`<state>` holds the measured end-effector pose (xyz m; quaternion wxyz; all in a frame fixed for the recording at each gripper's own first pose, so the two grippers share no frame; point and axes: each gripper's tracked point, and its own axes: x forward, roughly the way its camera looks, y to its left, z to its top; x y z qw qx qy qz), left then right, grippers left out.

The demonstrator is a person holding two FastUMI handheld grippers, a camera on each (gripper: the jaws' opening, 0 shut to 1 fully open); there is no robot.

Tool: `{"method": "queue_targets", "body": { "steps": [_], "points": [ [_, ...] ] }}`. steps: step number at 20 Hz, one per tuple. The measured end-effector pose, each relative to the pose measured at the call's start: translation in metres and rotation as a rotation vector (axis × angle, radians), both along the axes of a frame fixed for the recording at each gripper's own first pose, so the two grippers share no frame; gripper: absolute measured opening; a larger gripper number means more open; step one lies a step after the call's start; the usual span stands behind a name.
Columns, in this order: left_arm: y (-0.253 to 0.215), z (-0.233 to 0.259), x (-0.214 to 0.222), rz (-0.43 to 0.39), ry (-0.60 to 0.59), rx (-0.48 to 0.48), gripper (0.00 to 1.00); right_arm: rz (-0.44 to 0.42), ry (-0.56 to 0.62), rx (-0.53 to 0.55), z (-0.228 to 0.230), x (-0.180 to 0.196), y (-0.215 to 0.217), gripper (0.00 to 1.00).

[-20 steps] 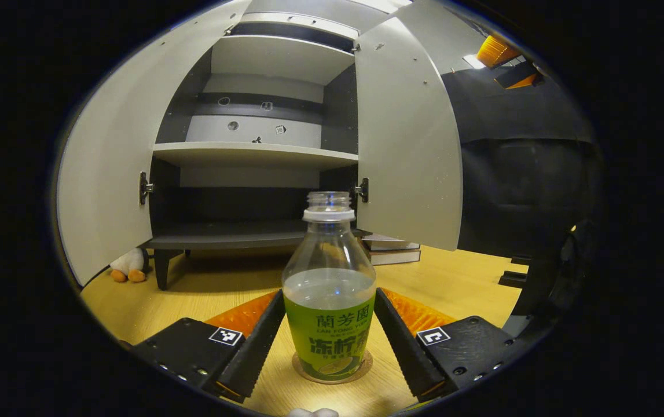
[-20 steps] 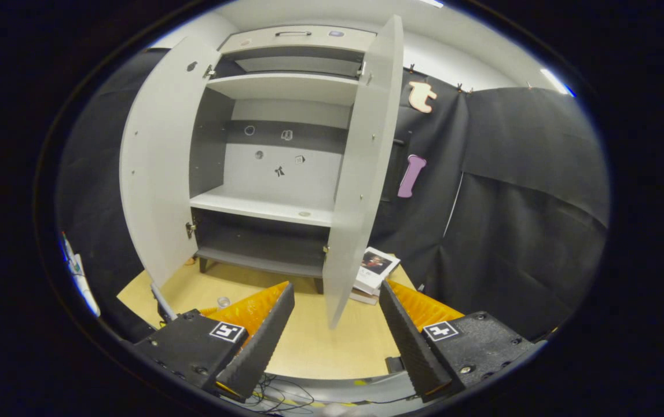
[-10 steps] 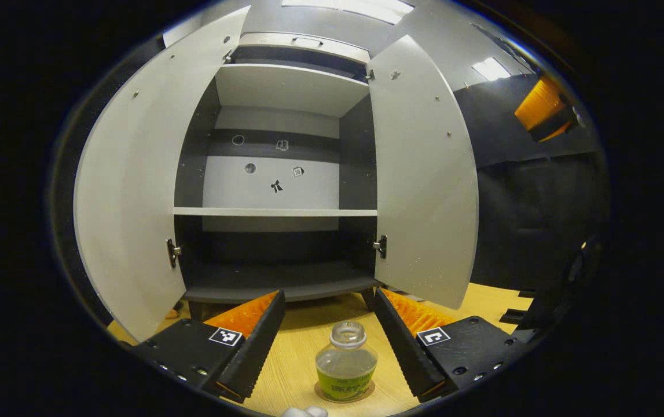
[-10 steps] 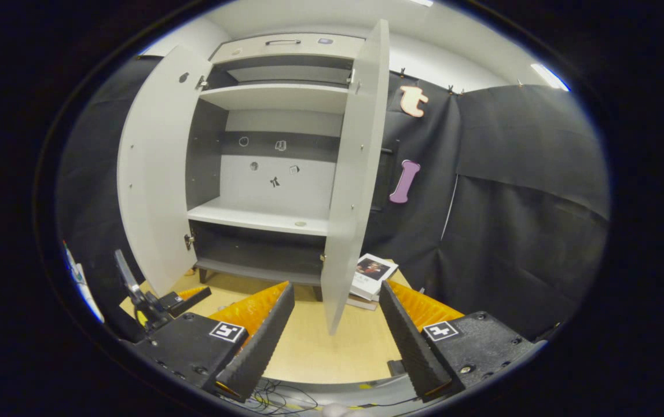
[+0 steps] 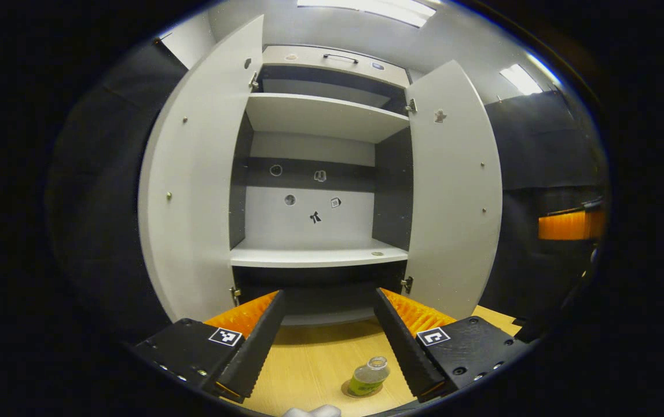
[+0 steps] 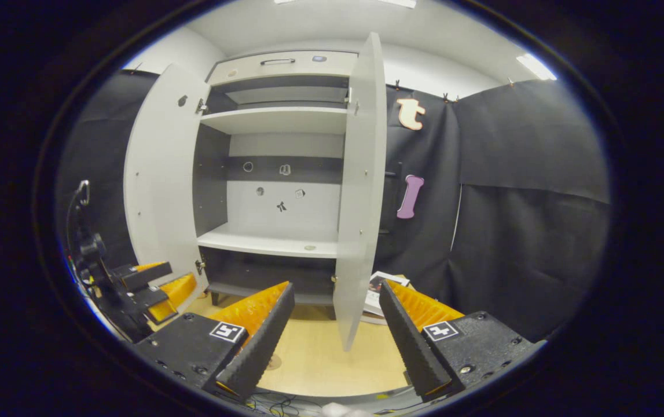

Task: Grasp the bottle in the cabinet with the left hand and place it on the coaster, then close the right door with the right hand and the left door with the left hand.

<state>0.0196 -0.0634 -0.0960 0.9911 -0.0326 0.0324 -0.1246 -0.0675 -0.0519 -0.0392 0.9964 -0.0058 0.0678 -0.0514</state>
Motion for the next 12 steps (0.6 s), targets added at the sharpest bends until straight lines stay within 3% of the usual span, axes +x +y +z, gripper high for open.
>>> {"method": "queue_targets", "body": {
  "steps": [6, 12],
  "points": [
    [0.070, 0.010, -0.048, 0.157, 0.025, 0.038, 0.94, -0.024, -0.005, 0.024, -0.009, 0.012, -0.020, 0.96],
    [0.078, 0.010, -0.056, 0.215, 0.045, 0.031, 0.94, -0.070, -0.052, 0.024, 0.024, 0.037, -0.074, 0.98]
  ]
}}
